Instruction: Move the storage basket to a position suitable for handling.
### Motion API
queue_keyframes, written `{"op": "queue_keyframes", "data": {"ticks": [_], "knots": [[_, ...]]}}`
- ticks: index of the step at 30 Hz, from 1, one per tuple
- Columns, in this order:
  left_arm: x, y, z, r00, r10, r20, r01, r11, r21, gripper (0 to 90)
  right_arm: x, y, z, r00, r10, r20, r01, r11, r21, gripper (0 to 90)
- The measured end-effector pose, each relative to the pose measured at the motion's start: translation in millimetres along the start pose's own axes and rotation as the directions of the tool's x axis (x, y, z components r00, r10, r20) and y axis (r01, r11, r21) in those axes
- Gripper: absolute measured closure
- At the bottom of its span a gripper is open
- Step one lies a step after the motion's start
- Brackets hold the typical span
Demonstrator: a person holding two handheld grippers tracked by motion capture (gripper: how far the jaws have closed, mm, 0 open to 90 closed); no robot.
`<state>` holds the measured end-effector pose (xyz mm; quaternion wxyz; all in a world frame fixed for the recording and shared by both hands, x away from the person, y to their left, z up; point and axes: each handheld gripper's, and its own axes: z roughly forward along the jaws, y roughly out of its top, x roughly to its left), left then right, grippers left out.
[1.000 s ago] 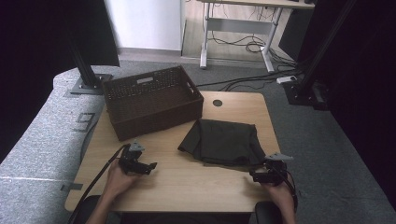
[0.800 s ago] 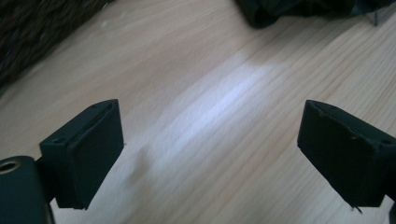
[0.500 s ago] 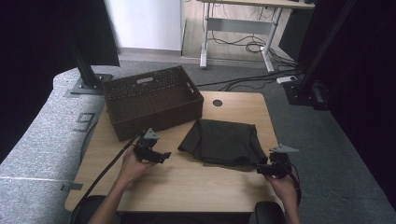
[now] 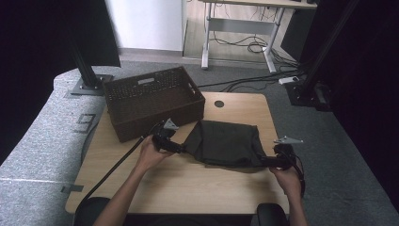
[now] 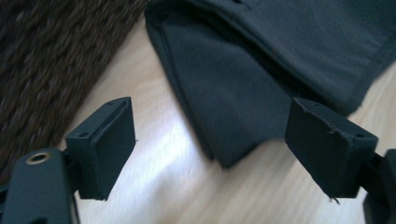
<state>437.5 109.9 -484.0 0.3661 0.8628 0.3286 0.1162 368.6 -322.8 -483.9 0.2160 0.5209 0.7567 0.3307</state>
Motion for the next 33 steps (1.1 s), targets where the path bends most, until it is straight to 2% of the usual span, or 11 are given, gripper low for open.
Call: {"op": "queue_keyframes", "data": {"ticks": [4, 10, 13, 18, 20, 22, 25, 28, 29, 30, 33], "knots": [[0.3, 13.4, 16.2, 1.0000, 0.008, 0.003, -0.008, 1.0000, 0.003, 23.1, -2.9, 7.7, 11.6, 1.0000, 0.008, -0.004, -0.008, 1.000, 0.009, 24.2], [1.6, 20.1, 35.0, 1.0000, 0.005, -0.001, -0.005, 1.0000, 0.006, 30.9, -10.5, 13.9, 31.4, 0.9999, 0.011, -0.005, -0.011, 0.999, 0.036, 32.7], [2.9, 21.4, 49.9, 0.9999, -0.012, 0.001, 0.012, 0.9999, 0.010, 34.2, -14.6, 14.7, 39.4, 0.9996, 0.028, -0.009, -0.028, 0.999, 0.039, 36.9], [2.0, 19.9, 66.8, 0.9999, -0.004, -0.014, 0.004, 0.9992, 0.041, 39.2, -17.5, 15.3, 50.0, 0.9996, 0.026, -0.008, -0.026, 0.998, 0.053, 40.3], [1.4, 16.7, 75.2, 0.9991, 0.007, -0.041, -0.005, 0.9983, 0.058, 45.3, -19.3, 14.4, 56.9, 0.9997, 0.021, 0.007, -0.022, 0.997, 0.069, 40.8], [1.1, 14.0, 79.4, 0.9985, 0.015, -0.052, -0.012, 0.9973, 0.072, 50.6, -20.5, 12.4, 61.2, 0.9997, 0.019, 0.018, -0.020, 0.996, 0.082, 40.8], [-0.3, 11.3, 82.2, 0.9974, 0.031, -0.066, -0.026, 0.9966, 0.078, 54.8, -21.3, 9.4, 64.4, 0.9996, 0.027, 0.011, -0.027, 0.996, 0.087, 43.0], [-0.3, 10.8, 82.5, 0.9974, 0.031, -0.066, -0.025, 0.9967, 0.077, 61.2, -21.5, 4.9, 68.0, 0.9993, 0.037, -0.006, -0.036, 0.994, 0.099, 50.5], [0.0, 10.5, 82.4, 0.9973, 0.036, -0.064, -0.031, 0.9960, 0.085, 61.2, -21.5, 4.9, 68.0, 0.9993, 0.037, -0.006, -0.036, 0.994, 0.099, 50.5], [-0.2, 9.0, 82.2, 0.9975, 0.035, -0.062, -0.031, 0.9965, 0.077, 65.9, -22.0, 2.5, 70.5, 0.9980, 0.055, -0.032, -0.052, 0.993, 0.103, 59.1], [0.0, 7.8, 81.2, 0.9979, 0.031, -0.058, -0.026, 0.9967, 0.077, 69.8, -21.3, 1.1, 71.6, 0.9970, 0.063, -0.045, -0.058, 0.993, 0.106, 62.9]]}}
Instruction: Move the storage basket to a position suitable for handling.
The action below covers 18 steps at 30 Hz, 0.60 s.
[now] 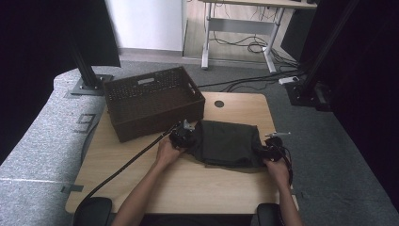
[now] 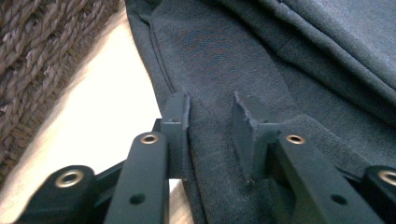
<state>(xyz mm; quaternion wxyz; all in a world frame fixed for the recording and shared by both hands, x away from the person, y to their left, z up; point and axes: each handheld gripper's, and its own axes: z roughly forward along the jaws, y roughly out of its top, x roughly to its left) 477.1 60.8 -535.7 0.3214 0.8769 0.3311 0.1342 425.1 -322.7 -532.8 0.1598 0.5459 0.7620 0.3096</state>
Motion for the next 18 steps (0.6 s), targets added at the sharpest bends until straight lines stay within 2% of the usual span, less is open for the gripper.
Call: {"op": "queue_keyframes", "data": {"ticks": [2, 5, 9, 14, 17, 18], "knots": [[-1.8, -1.7, -1.1, 1.0000, 0.007, -0.007, -0.007, 1.0000, -0.004, 71.4, 1.4, -0.6, -0.3, 1.0000, 0.007, -0.006, -0.007, 1.000, 0.003, 66.1], [-5.4, -6.5, -5.1, 0.9997, 0.021, -0.011, -0.021, 0.9998, -0.005, 72.1, 4.6, -1.4, -0.9, 1.0000, -0.006, -0.003, 0.006, 1.000, 0.007, 66.0], [-5.3, -13.9, -10.2, 1.0000, 0.008, -0.002, -0.008, 0.9998, -0.015, 72.0, 7.3, -4.0, -1.9, 0.9996, -0.014, -0.025, 0.014, 1.000, 0.010, 65.6], [-5.9, -25.9, -19.5, 1.0000, -0.002, 0.006, 0.002, 0.9997, -0.023, 71.9, 18.2, -9.2, -4.4, 0.9982, -0.038, -0.046, 0.038, 0.999, 0.012, 65.1], [-7.8, -32.4, -27.1, 1.0000, 0.003, 0.003, -0.003, 1.0000, -0.009, 71.9, 23.3, -10.1, -4.8, 0.9975, -0.050, -0.049, 0.051, 0.999, 0.013, 64.7], [-8.2, -35.6, -30.5, 1.0000, 0.005, 0.004, -0.005, 1.0000, -0.003, 71.9, 29.0, -11.4, -4.7, 0.9968, -0.061, -0.052, 0.062, 0.998, 0.009, 64.6]]}}
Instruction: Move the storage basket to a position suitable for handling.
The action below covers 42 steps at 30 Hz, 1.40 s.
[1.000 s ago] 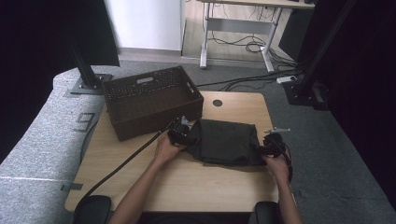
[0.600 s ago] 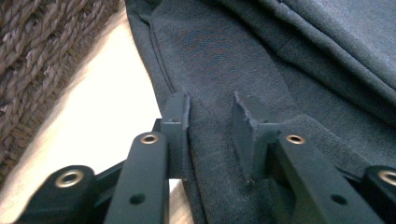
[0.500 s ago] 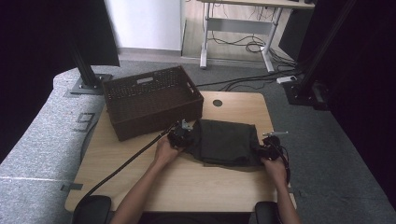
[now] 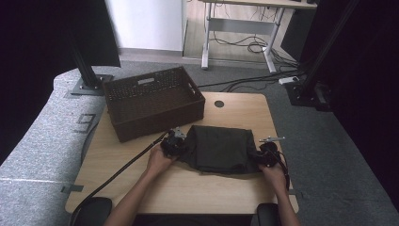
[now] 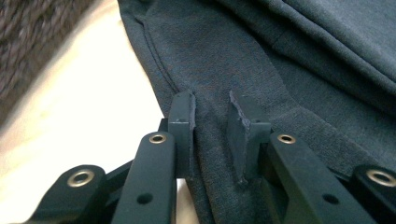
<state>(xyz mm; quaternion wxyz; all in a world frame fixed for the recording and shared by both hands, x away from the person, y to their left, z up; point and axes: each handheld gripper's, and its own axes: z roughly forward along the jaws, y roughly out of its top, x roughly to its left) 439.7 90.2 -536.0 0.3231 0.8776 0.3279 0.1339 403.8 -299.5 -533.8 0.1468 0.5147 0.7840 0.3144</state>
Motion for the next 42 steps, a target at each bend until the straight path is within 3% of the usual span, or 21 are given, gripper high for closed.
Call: {"op": "queue_keyframes", "data": {"ticks": [10, 23, 35, 42], "knots": [[-0.7, -31.7, -30.1, 1.0000, -0.001, -0.001, 0.001, 0.9998, 0.020, 71.9, 25.1, -1.2, 3.1, 0.9976, -0.051, -0.047, 0.051, 0.999, -0.002, 64.2], [-2.0, -67.1, -61.8, 0.9993, -0.033, -0.018, 0.034, 0.9991, 0.025, 71.8, 60.2, -6.0, 3.3, 0.9854, -0.121, -0.119, 0.123, 0.992, 0.006, 61.9], [-19.2, -94.8, -92.6, 0.9990, -0.030, -0.034, 0.032, 0.9964, 0.079, 71.2, 91.2, -21.1, -5.7, 0.9664, -0.179, -0.185, 0.184, 0.983, 0.011, 59.4], [-30.4, -107.4, -108.2, 0.9996, -0.021, -0.017, 0.023, 0.9928, 0.117, 69.3, 105.7, -31.8, -13.8, 0.9530, -0.209, -0.220, 0.219, 0.976, 0.022, 57.0]]}}
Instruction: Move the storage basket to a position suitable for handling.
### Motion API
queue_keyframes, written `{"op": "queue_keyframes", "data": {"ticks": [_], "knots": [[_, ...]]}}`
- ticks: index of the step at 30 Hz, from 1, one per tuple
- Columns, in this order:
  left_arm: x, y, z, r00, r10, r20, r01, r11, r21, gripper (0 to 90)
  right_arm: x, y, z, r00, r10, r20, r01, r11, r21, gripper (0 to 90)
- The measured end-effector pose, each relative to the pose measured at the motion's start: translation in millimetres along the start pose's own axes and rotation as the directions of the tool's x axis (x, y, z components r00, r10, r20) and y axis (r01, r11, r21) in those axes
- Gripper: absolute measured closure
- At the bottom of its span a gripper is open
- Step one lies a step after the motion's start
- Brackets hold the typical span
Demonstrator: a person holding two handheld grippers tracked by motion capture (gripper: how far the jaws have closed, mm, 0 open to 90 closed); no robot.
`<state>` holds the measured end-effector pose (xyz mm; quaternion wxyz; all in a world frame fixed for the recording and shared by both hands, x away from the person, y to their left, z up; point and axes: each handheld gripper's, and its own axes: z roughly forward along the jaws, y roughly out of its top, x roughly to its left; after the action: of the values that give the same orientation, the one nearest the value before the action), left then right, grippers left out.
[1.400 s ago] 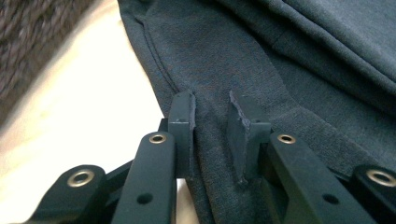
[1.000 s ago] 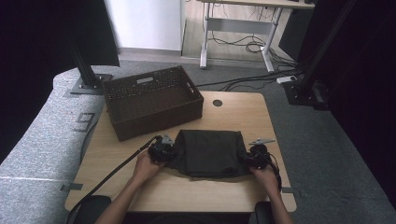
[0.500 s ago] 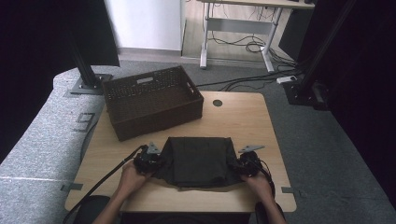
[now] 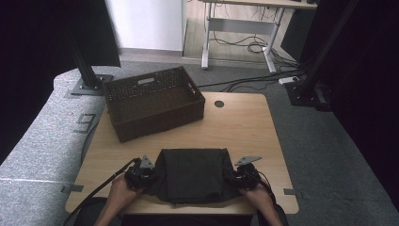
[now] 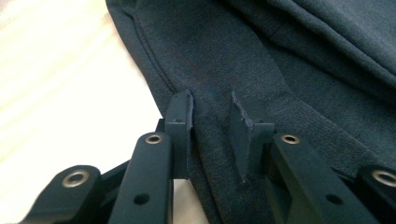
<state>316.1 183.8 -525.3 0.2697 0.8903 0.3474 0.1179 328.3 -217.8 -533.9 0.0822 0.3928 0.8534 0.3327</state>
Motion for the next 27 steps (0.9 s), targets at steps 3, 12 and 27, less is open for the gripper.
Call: {"op": "queue_keyframes", "data": {"ticks": [3, 12, 27], "knots": [[-4.1, -6.3, -5.1, 0.9999, -0.001, 0.015, 0.001, 1.0000, 0.006, 68.1, 7.4, -2.9, -2.7, 0.9998, -0.019, -0.006, 0.019, 1.000, 0.013, 55.7], [-22.0, -24.4, -18.6, 0.9991, 0.000, 0.043, 0.000, 0.9998, 0.018, 66.4, 28.0, -15.4, -13.6, 0.9977, -0.063, -0.024, 0.064, 0.997, 0.046, 54.4], [-9.2, -21.4, -25.8, 0.9978, -0.032, 0.058, 0.034, 0.9990, -0.029, 36.3, 19.9, -12.7, -31.0, 0.9995, -0.027, -0.014, 0.028, 1.000, 0.010, 36.3]]}}
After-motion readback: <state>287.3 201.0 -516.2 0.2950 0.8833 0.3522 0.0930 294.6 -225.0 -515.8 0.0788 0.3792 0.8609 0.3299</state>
